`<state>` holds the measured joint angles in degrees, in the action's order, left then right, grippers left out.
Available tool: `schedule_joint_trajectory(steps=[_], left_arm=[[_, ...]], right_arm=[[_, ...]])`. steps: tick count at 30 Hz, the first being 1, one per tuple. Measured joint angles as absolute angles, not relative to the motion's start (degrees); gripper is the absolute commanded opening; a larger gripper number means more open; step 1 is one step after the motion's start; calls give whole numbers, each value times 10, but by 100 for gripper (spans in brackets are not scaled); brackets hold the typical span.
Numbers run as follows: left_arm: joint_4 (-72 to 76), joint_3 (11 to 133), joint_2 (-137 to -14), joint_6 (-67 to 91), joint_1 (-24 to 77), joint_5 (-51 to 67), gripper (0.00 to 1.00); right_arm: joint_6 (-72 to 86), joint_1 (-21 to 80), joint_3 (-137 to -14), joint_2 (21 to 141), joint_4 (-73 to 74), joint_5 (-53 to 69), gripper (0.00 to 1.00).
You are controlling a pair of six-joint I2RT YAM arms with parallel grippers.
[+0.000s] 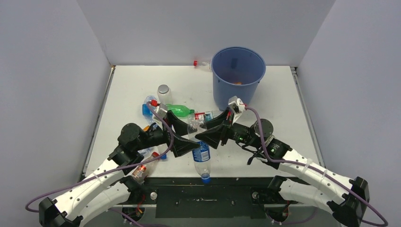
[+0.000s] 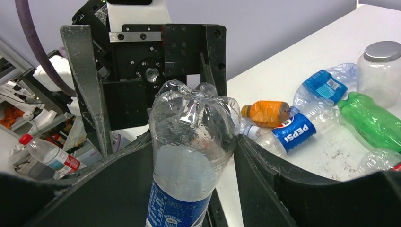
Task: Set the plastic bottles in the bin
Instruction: Pick up the plastic bottle at the center of the board, then place the plastic bottle in the trash bin.
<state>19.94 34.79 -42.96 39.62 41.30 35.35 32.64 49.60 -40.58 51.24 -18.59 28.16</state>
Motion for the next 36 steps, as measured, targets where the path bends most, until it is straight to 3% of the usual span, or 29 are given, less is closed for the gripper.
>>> schedule_joint_trajectory(steps=[4, 8, 10, 12, 17, 19, 21, 23, 25, 27, 28, 32, 36], left_arm=[[197, 348, -430, 396, 414, 353, 98], [200, 347, -429, 399, 415, 349, 60], [208, 343, -430, 406, 414, 351, 48], [220, 341, -429, 406, 412, 363, 47], [256, 340, -432, 412, 411, 363, 63], [269, 340, -438, 425, 413, 368, 55], [277, 336, -448, 438, 416, 375, 39], [288, 329, -451, 450, 415, 378, 26], [301, 326, -451, 460, 415, 376, 17], [309, 321, -450, 464, 417, 383, 13], [313, 319, -448, 465, 420, 384, 11], [328, 307, -428, 474, 419, 373, 1], [358, 279, -377, 479, 420, 308, 0]], right_arm=[[310, 514, -420, 546, -202, 271, 36], [306, 523, -436, 572, -210, 272, 37], [305, 526, -444, 577, -212, 275, 37], [316, 526, -450, 577, -219, 293, 38], [320, 526, -466, 577, -219, 294, 38], [317, 526, -470, 581, -222, 291, 38], [317, 528, -472, 586, -224, 290, 46], [314, 529, -473, 588, -222, 287, 70], [320, 529, -473, 587, -227, 288, 87], [321, 532, -475, 587, -233, 281, 97], [321, 531, -475, 586, -234, 275, 99], [319, 533, -475, 559, -211, 243, 92], [305, 532, -474, 477, -179, 180, 92]])
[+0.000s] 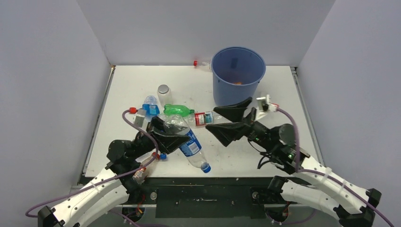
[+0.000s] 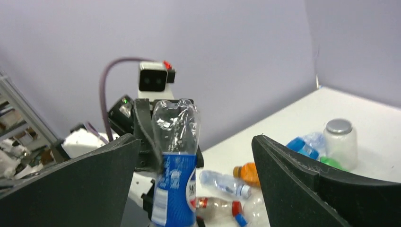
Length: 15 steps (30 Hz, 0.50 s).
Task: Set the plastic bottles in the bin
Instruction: Place the plastic bottle in the trash bin.
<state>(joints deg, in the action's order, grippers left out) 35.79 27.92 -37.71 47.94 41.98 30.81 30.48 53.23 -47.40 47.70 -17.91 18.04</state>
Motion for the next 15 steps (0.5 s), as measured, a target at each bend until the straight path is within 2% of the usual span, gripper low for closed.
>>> schedule_joint_trajectory(steps=[6, 11, 15], left_arm=[[473, 197, -285, 535, 420, 43, 0], [542, 157, -281, 595, 420, -144, 0], [577, 153, -300, 628, 420, -204, 0]], right_arm=[[316, 532, -406, 372, -255, 123, 94], [346, 534, -354, 418, -302, 117, 96], [366, 544, -344, 474, -326, 111, 98]])
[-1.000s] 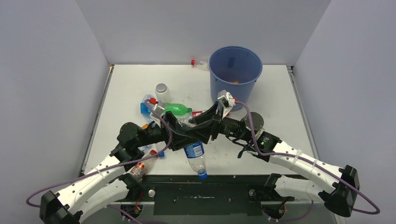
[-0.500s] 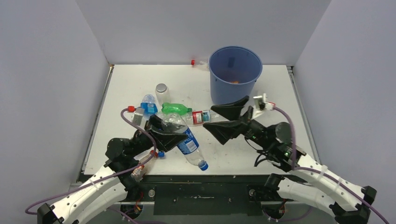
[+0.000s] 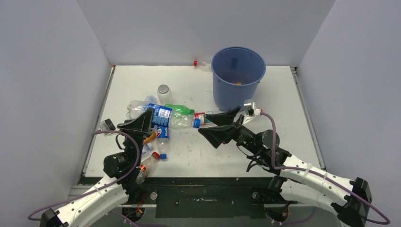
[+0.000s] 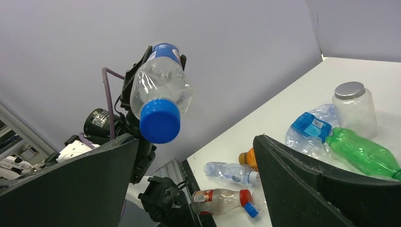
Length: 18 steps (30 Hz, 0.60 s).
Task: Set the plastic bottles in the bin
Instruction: Place the plastic bottle in the trash bin.
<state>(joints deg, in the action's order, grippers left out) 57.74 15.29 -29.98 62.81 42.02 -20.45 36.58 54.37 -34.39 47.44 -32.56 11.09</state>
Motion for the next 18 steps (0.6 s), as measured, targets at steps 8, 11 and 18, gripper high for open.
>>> schedule_joint_trajectory(steps=[8, 11, 18], left_arm=[[608, 151, -308, 656, 420, -243, 0], [611, 151, -309, 660, 420, -243, 0], [620, 151, -320, 668, 420, -245, 0]], right_arm=[[397, 556, -342, 518, -401, 107, 93], [405, 556, -343, 531, -424, 107, 92], [434, 560, -365, 588, -463, 110, 74]])
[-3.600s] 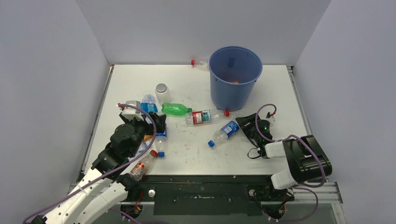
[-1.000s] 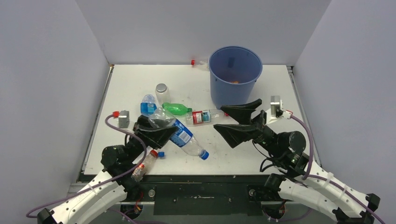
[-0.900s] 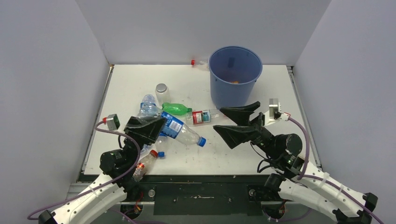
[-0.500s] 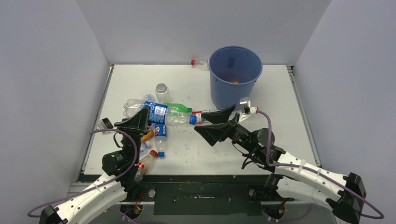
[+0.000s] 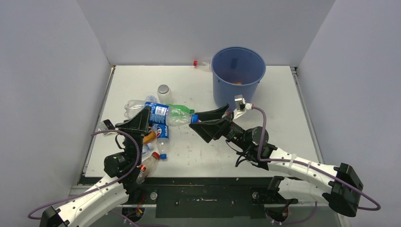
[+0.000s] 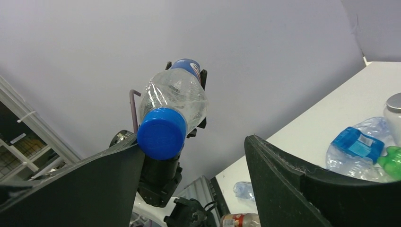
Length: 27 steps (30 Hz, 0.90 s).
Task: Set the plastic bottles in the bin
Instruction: Place the plastic bottle in the trash bin.
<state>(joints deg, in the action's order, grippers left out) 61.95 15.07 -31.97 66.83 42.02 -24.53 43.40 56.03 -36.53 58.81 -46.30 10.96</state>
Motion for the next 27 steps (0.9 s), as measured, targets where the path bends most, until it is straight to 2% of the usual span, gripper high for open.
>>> schedule_joint_trajectory(steps=[2, 7, 9, 11, 13, 14, 17, 19, 20, 21, 23, 24, 27], left_arm=[[619, 150, -321, 668, 420, -248, 0], [619, 150, -322, 669, 419, -251, 0], [619, 150, -325, 669, 419, -252, 0], [619, 150, -328, 671, 419, -251, 0], [620, 150, -329, 674, 419, -248, 0], [620, 150, -329, 674, 419, -247, 0], [620, 148, -329, 674, 419, -250, 0], [620, 147, -328, 674, 419, -255, 0], [620, 147, -328, 672, 418, -257, 4], [619, 147, -327, 668, 418, -259, 18], [613, 147, -324, 663, 417, -264, 52], [606, 147, -322, 663, 417, -266, 64], [587, 147, -306, 666, 416, -262, 93]], right_arm=[[443, 563, -369, 600, -475, 110, 70], [459, 564, -377, 622, -506, 120, 53], [464, 565, -382, 630, -514, 125, 53], [470, 566, -386, 636, -525, 126, 60], [473, 566, -387, 640, -529, 126, 59], [474, 566, -389, 643, -532, 125, 55], [476, 566, -393, 651, -539, 127, 36], [477, 567, -395, 653, -541, 128, 18], [475, 567, -396, 654, -541, 128, 9], [472, 567, -396, 655, -539, 125, 6], [470, 564, -396, 659, -536, 123, 5], [470, 564, -397, 660, -535, 124, 5], [469, 564, -403, 658, -517, 124, 5]])
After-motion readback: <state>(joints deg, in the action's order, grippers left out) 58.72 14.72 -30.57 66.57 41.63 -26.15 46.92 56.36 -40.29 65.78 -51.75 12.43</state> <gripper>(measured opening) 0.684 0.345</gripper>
